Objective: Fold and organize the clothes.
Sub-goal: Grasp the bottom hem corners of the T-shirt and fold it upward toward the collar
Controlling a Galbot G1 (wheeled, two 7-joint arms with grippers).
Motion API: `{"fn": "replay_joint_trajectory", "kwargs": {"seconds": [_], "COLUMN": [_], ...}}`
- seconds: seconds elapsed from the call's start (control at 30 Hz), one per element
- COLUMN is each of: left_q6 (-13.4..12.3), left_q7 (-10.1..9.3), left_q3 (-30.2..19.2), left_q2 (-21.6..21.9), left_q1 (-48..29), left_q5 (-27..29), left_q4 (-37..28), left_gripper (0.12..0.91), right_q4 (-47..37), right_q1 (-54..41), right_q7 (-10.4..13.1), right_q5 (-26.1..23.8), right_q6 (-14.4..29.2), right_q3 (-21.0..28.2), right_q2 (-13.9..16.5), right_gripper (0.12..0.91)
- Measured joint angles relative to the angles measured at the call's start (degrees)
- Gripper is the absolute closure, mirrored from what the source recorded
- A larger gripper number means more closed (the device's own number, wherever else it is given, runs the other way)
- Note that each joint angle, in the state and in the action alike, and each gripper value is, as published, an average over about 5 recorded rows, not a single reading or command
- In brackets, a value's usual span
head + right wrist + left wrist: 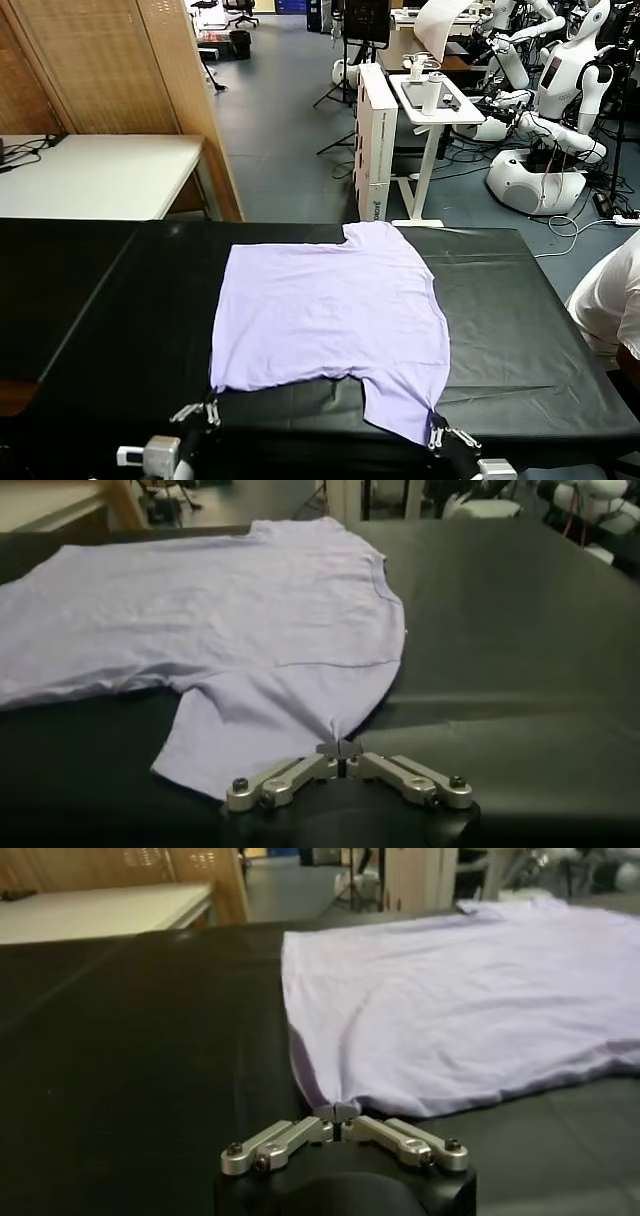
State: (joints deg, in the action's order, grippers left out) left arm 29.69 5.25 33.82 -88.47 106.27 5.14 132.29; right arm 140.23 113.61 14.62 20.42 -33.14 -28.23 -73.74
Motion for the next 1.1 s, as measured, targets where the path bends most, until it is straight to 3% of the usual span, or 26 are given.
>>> {"fn": "replay_joint_trajectory", "kwargs": {"seconds": [0.2,0.33,0.7,1.1], "left_q6": [3.20,5.15,4.58,4.79], "left_q7": [0.64,0.98,-0.13,-0.16], "left_q3": [-0.04,0.39,3.15,5.27], "left_q2": [0.62,0.70,0.57,4.01], "left_q1": [2.73,3.73,0.78,-9.34], "left_q5": [0.19,-0.70,-8.71,-17.42], "left_q4": [3.72,6.10,8.11,1.95], "left_gripper": [0.883,0.883,0.883,0.883], "right_q4": [2.67,4.13,2.46,-4.05], "right_q1": [1.74,1.53,-6.08,-19.15], "right_q7": [-0.29,-0.63,1.76,4.52], "right_q5": [2.30,5.51,11.76,20.18], "right_q6": [-0.89,1.93,5.76,9.04], "right_q3": [-1.77,-2.59,-3.76,-1.98], "right_q2": [1.23,1.62,1.88,3.85], "right_gripper": [0.885,0.885,0.885,0.885]}}
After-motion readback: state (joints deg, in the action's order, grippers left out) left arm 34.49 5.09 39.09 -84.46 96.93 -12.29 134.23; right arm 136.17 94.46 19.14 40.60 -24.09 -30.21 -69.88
